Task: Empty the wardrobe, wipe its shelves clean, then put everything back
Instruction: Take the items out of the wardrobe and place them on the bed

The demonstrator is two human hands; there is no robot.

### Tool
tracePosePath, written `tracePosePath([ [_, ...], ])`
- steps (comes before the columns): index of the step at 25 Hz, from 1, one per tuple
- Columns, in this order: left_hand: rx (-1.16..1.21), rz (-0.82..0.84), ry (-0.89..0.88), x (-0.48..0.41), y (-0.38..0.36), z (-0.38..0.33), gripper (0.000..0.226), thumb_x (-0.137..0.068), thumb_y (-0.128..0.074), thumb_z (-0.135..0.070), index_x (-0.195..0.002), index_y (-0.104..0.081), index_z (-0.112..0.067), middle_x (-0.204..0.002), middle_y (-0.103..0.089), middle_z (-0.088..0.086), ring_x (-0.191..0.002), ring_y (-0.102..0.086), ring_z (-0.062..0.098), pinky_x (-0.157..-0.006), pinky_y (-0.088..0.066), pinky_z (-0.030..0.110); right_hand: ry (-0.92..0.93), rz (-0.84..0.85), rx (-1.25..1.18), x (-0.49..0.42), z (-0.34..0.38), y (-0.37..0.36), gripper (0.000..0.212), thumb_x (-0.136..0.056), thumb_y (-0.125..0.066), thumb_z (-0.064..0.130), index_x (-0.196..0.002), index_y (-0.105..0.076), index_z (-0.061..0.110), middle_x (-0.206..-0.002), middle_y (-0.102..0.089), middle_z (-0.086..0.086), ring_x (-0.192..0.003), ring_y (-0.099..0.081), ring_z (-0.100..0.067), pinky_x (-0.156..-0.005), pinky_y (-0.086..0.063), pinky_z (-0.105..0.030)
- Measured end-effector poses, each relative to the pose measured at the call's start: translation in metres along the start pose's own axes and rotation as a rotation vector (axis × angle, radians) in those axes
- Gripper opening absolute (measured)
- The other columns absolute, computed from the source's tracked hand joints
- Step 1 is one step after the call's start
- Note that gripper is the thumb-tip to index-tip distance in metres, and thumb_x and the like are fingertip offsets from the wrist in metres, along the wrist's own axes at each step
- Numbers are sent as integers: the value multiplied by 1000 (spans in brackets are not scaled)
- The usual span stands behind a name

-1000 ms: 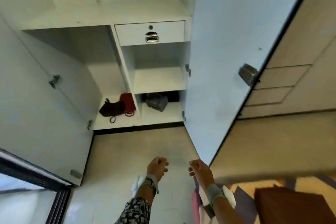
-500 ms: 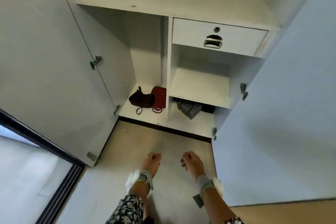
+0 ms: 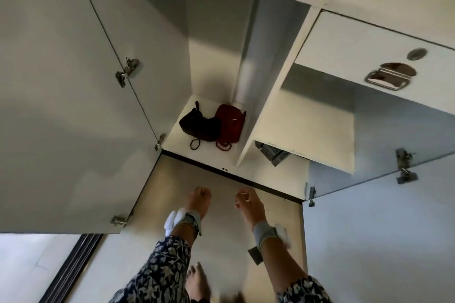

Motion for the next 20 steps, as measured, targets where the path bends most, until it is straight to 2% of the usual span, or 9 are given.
tracePosePath([
  [2, -13, -44, 16, -27, 16, -11, 25, -97, -43, -17, -110, -61, -5, -120, -59, 17, -105, -54, 25, -83, -36, 25, 1, 37, 49, -24, 15, -18, 12, -90, -56, 21, -102, -55, 24, -101, -64, -6, -95, -63, -25, -79, -48, -29],
  [4, -52, -49, 2, -62, 26, -25, 32, -98, -43, -21, -121, -57, -2, -126, -57, 18, -114, -53, 29, -91, -38, 28, 5, 57, 86, -57, 33, -31, 14, -91, -56, 21, -105, -54, 24, -104, -61, -3, -103, -61, -27, -87, -46, -32],
  [7, -132, 28, 14, -118, 20, -38, 41, -100, -42, -26, -133, -47, -2, -140, -46, 17, -130, -42, 31, -105, -31, 30, -11, 77, 149, -111, 44, -47, 22, -92, -55, 20, -113, -55, 15, -102, -57, -4, -102, -58, -24, -85, -43, -29],
  [12, -93, 6, -13, -197, 12, -68, 34, -99, -43, -21, -123, -56, -1, -128, -57, 19, -120, -52, 33, -97, -40, 33, 16, 69, 258, -207, 56, -63, 29, -92, -58, 22, -119, -56, 10, -120, -60, -10, -111, -56, -24, -84, -39, -20],
  [16, -74, 22, 0, -275, 1, -64, 32, -98, -44, -19, -123, -57, -2, -126, -59, 16, -119, -53, 31, -96, -42, 31, -65, 83, 282, -287, 39, -100, 32, -92, -57, 28, -121, -53, 15, -120, -62, -9, -108, -60, -25, -89, -47, -29],
  [20, -170, 54, -7, -350, -6, -53, 34, -97, -45, -17, -125, -56, 0, -129, -57, 18, -121, -52, 32, -93, -42, 29, -103, 76, 256, -355, 25, -136, 31, -91, -57, 27, -120, -53, 16, -109, -64, -8, -98, -61, -22, -89, -51, -34],
])
Point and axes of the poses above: each hand's wrist, its own x-axis away from the middle knuckle, its own y-axis out of the back of the hand, z = x × y, the point moved 7 cm from there along -x, towards the middle knuckle
